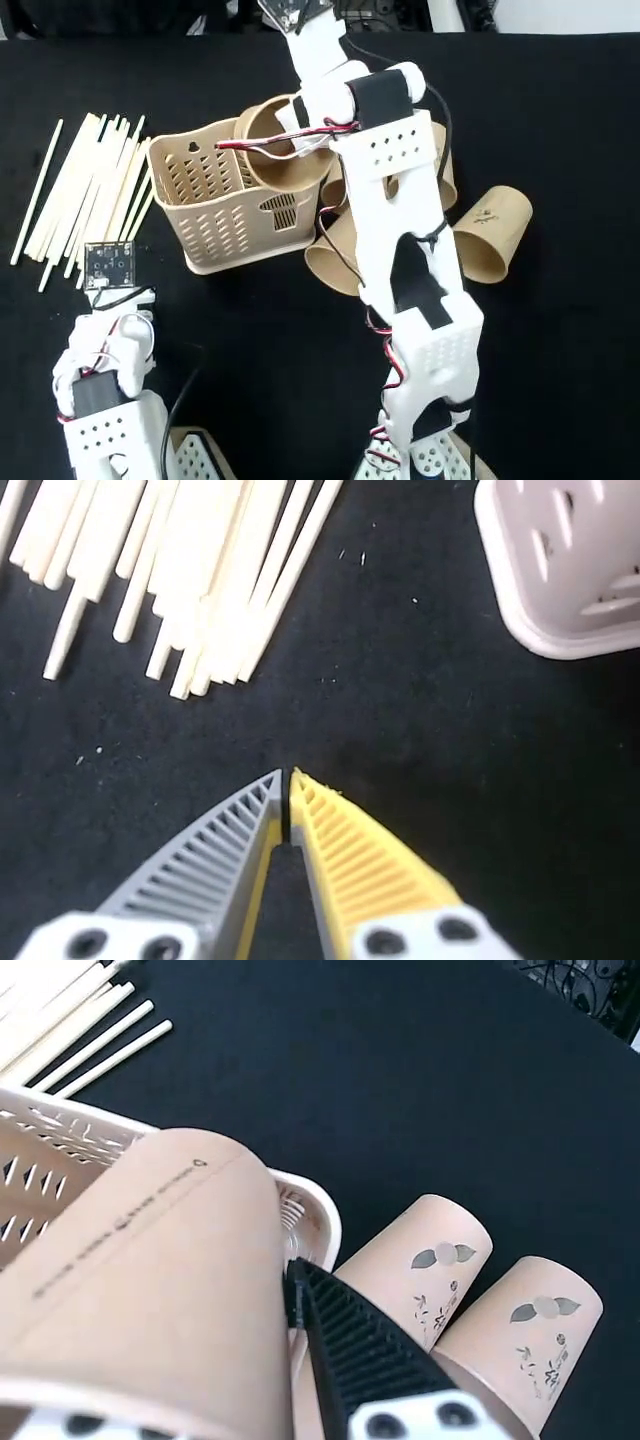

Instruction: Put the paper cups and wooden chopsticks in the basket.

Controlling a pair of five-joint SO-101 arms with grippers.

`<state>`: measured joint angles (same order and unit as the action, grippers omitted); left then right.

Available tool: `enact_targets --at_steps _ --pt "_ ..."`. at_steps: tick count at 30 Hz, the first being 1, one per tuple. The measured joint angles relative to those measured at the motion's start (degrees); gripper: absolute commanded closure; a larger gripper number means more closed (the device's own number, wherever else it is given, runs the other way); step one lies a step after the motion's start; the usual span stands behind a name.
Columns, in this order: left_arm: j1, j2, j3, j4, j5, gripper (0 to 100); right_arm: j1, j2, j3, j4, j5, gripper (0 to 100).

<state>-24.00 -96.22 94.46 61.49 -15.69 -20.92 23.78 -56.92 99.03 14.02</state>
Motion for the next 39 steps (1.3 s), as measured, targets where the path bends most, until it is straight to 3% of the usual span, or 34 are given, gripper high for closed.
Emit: enact_targets --at_steps 3,10,25,39 --pt "0.26 -0.09 1.14 -0.70 -0.09 97 0.00 0.00 0.00 0.09 0.00 96.9" --pt "0.70 -0.18 1.67 -1.58 -0.09 97 -0.44 -0.18 0.00 0.09 0.18 71.8" --pt "1.05 -0.18 1.67 -1.58 -0.09 97 -6.59 -7.38 -4.66 -0.18 1.41 71.5" --pt "1.05 -0.18 1.67 -1.58 -0.09 97 -5.01 -12.31 -5.45 0.26 3.96 71.6"
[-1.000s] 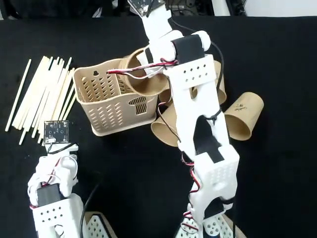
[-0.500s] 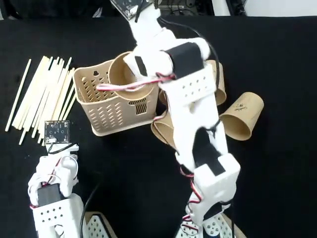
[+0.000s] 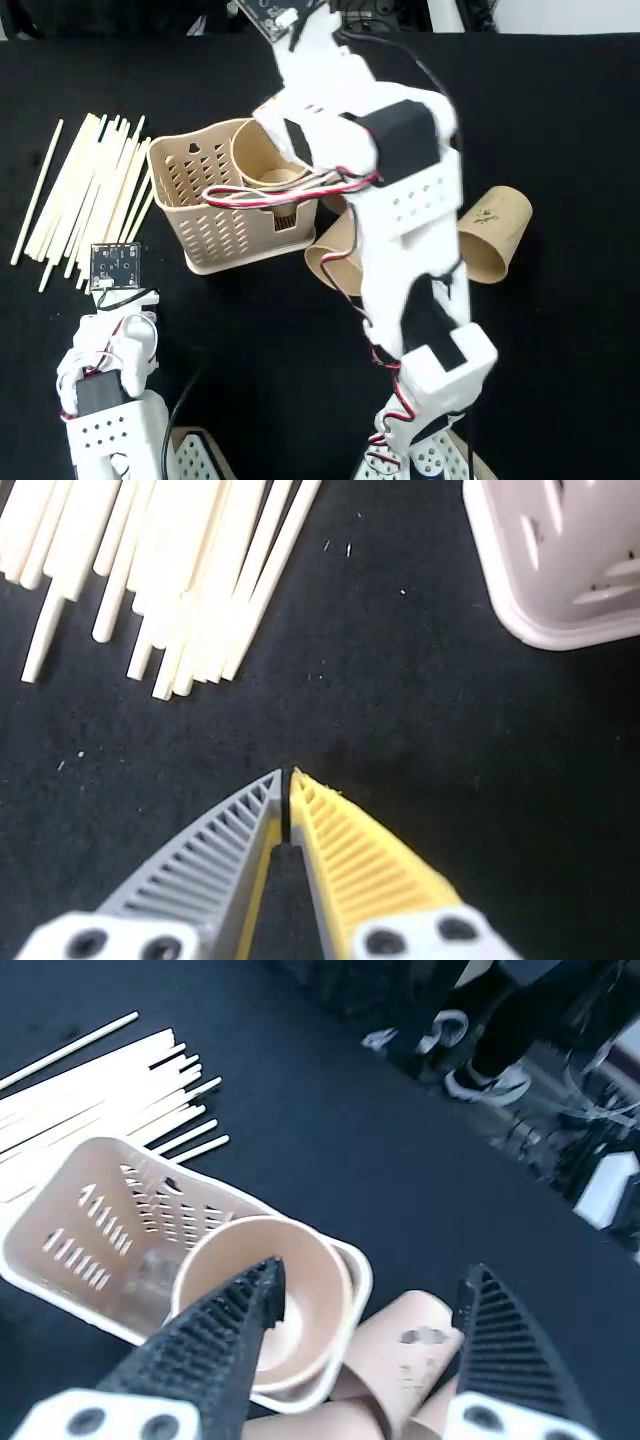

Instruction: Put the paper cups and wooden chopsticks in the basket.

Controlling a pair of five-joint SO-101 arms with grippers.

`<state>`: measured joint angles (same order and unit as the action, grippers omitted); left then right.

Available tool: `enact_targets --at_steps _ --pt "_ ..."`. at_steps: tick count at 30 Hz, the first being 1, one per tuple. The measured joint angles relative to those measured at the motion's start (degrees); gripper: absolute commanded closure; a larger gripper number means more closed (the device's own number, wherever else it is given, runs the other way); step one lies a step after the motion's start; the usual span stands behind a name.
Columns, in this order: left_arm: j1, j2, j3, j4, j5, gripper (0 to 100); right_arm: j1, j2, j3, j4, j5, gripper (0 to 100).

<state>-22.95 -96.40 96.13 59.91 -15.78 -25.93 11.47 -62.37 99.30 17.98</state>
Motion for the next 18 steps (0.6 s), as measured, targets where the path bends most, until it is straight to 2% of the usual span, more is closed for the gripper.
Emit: enact_targets --at_steps 4,7,13,18 --pt "0.00 0.00 0.00 0.00 0.00 97 4.66 -7.74 4.66 0.00 5.01 71.6" --pt "0.00 0.00 0.00 0.00 0.00 97 6.59 -16.00 13.80 0.00 9.93 71.6" --pt "0.00 0.00 0.00 0.00 0.00 97 7.12 -36.04 42.11 -0.35 19.60 71.6" --pt "0.00 0.00 0.00 0.00 0.00 97 7.03 -50.90 70.68 -4.22 32.79 71.6"
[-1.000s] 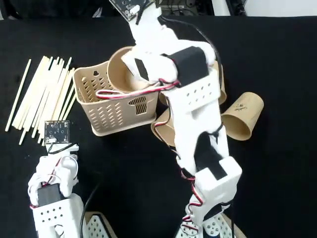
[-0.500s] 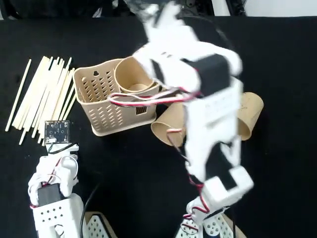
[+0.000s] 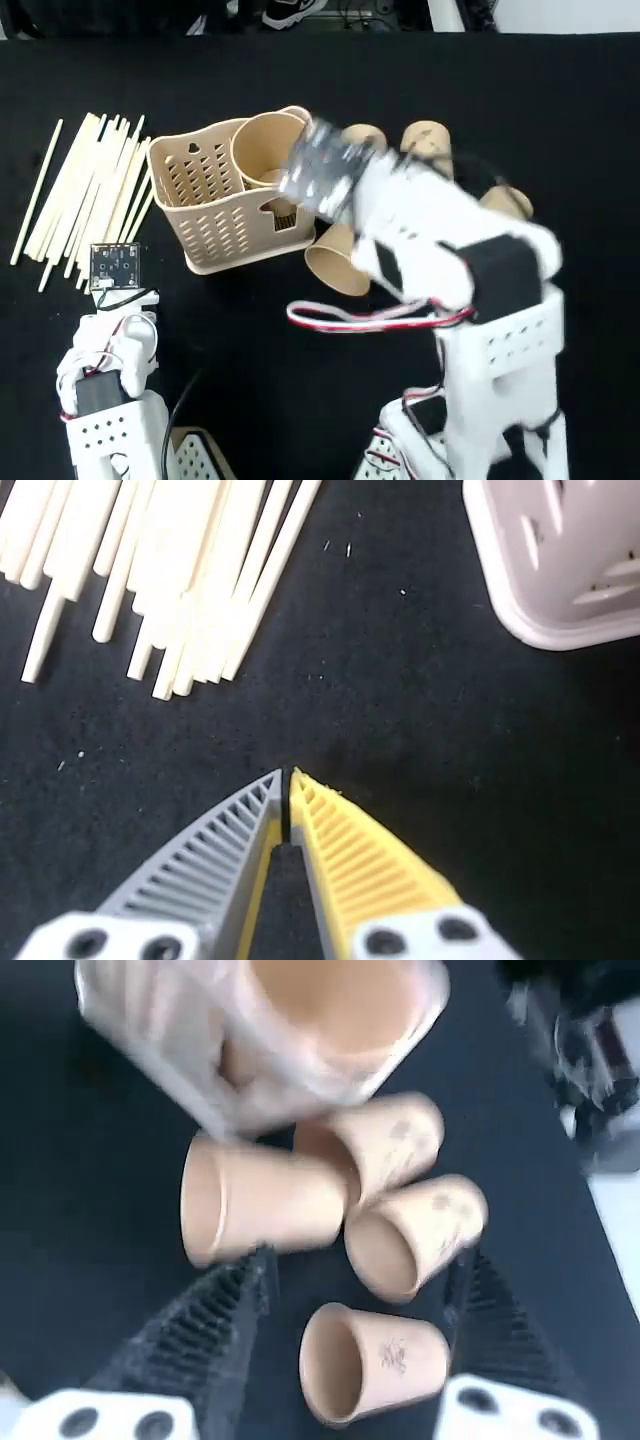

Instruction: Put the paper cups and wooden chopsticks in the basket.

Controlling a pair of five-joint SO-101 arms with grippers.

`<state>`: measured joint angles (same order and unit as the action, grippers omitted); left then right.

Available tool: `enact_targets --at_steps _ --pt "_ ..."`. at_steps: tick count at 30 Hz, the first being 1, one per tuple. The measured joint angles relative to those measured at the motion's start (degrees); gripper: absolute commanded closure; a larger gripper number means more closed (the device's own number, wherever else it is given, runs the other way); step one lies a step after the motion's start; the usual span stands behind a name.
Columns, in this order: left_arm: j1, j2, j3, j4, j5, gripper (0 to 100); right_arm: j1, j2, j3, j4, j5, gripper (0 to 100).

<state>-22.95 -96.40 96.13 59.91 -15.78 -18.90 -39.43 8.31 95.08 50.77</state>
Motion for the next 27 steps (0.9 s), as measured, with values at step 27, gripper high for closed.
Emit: enact_targets --at_steps 27 --pt "0.00 0.00 0.00 0.00 0.00 97 6.95 -45.27 84.92 -54.86 -0.44 70.4"
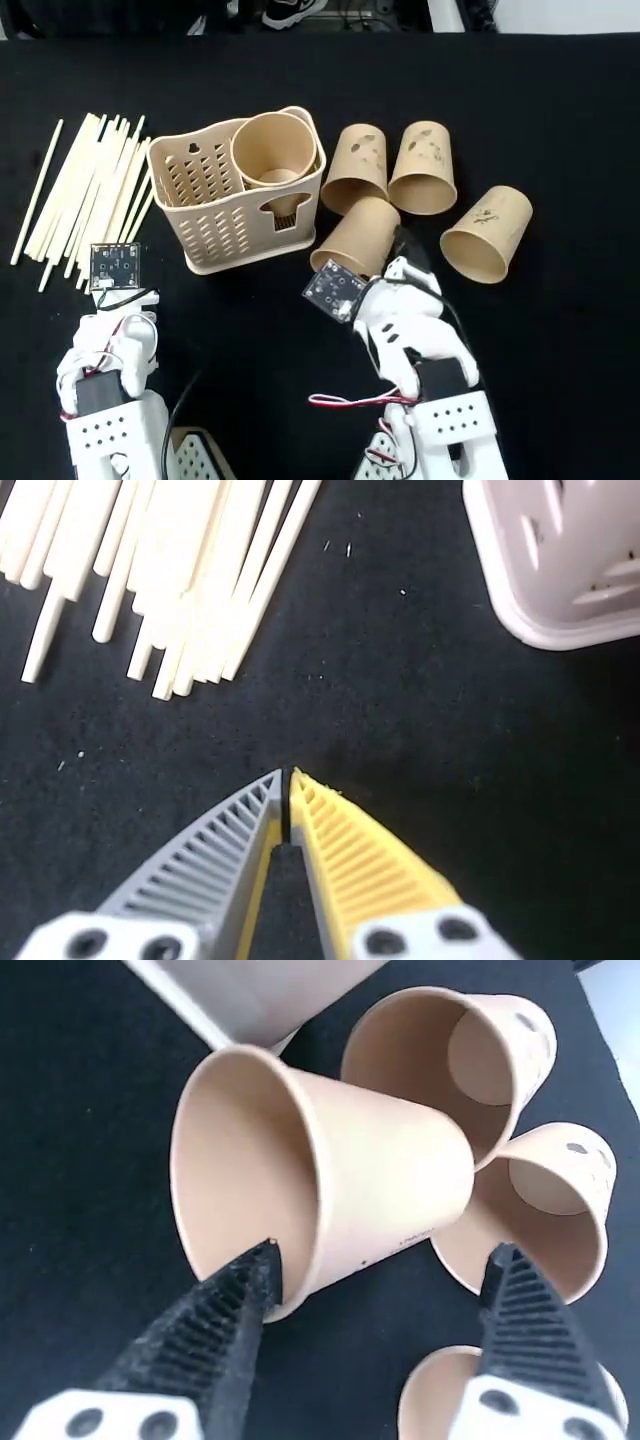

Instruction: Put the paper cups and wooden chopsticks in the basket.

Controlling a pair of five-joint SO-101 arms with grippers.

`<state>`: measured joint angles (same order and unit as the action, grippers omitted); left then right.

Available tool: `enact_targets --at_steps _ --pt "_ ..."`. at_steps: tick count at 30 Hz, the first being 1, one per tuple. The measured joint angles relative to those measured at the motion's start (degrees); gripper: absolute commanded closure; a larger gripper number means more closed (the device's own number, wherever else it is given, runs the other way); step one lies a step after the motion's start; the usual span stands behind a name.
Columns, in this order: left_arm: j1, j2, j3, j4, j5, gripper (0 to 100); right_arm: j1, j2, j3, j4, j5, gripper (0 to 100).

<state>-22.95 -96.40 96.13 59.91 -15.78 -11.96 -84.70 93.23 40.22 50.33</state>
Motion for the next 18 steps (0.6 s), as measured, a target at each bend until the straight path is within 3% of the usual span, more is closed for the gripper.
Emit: enact_targets --at_steps 4,10,15,18 --pt "0.00 0.00 0.00 0.00 0.00 97 0.00 3.60 3.16 -7.65 -0.26 80.2" --pt "0.00 0.00 0.00 0.00 0.00 97 -0.44 8.97 3.96 -16.09 -0.26 82.0" --pt "0.00 0.00 0.00 0.00 0.00 97 -0.35 12.57 3.87 -19.34 -0.44 98.8" --pt "0.00 0.00 0.00 0.00 0.00 97 0.00 12.66 3.69 -19.69 -0.97 97.8"
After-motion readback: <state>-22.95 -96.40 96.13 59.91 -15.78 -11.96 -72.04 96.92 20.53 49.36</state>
